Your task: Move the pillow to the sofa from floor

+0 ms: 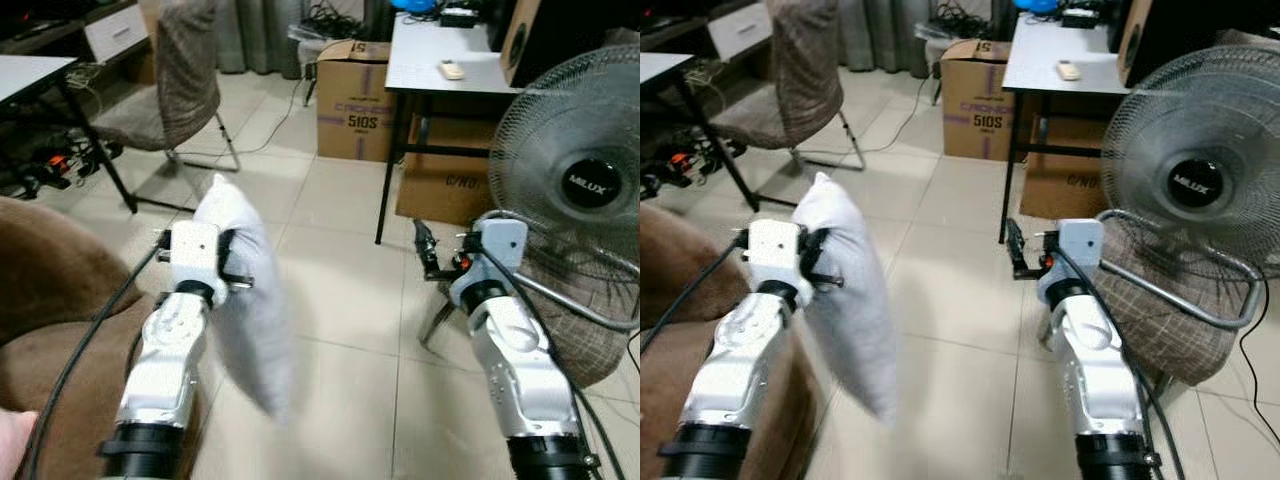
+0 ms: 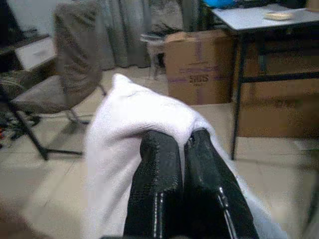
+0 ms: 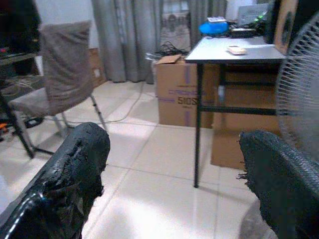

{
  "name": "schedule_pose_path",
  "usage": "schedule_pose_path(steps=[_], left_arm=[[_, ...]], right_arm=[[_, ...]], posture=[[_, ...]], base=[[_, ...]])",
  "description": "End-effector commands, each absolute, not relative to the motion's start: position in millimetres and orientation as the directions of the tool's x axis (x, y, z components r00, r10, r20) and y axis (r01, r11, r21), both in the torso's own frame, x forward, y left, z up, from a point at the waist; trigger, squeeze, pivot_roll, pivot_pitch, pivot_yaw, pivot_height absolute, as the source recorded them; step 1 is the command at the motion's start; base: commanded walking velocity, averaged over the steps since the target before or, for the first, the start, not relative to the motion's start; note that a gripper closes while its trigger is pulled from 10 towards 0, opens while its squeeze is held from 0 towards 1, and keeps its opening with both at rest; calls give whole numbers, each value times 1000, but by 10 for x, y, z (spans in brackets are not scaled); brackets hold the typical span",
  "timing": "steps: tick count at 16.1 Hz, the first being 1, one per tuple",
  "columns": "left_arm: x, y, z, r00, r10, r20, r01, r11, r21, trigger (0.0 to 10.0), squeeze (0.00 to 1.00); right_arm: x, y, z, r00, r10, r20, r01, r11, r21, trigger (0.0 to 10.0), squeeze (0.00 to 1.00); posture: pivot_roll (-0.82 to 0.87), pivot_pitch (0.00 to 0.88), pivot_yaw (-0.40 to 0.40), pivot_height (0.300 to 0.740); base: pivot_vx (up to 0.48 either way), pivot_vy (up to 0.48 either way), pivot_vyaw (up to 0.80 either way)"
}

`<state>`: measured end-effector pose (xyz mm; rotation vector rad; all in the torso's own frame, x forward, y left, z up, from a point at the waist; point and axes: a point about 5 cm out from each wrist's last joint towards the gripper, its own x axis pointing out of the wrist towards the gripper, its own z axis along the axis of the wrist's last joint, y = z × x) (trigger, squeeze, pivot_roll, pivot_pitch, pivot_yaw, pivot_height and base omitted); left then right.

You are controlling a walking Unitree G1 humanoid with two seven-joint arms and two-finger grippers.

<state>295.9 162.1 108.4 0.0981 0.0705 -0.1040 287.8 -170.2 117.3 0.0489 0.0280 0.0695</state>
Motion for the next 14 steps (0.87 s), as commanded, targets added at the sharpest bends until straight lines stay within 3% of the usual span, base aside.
schedule_pose_path(steps=[1, 10, 14], left_arm=[[3005, 1631, 1252, 994, -107, -2, 107, 988, 113, 10000, 0], [3032, 1623, 1256, 994, -109, 1, 108, 988, 112, 10000, 0], [3044, 1617, 1270, 994, -111, 9, 109, 988, 113, 10000, 0]], right_arm=[[2903, -1689, 1238, 997, 71, -3, -71, 997, 42, 10000, 0], [2929, -1656, 1256, 995, 96, 5, -96, 995, -5, 10000, 0], [2946, -1645, 1262, 995, 103, 7, -103, 994, -22, 10000, 0]], posture=[[-34, 0, 57, 740], [-35, 0, 52, 740], [-28, 0, 47, 740]], base=[[375, 0, 0], [376, 0, 0], [377, 0, 742]])
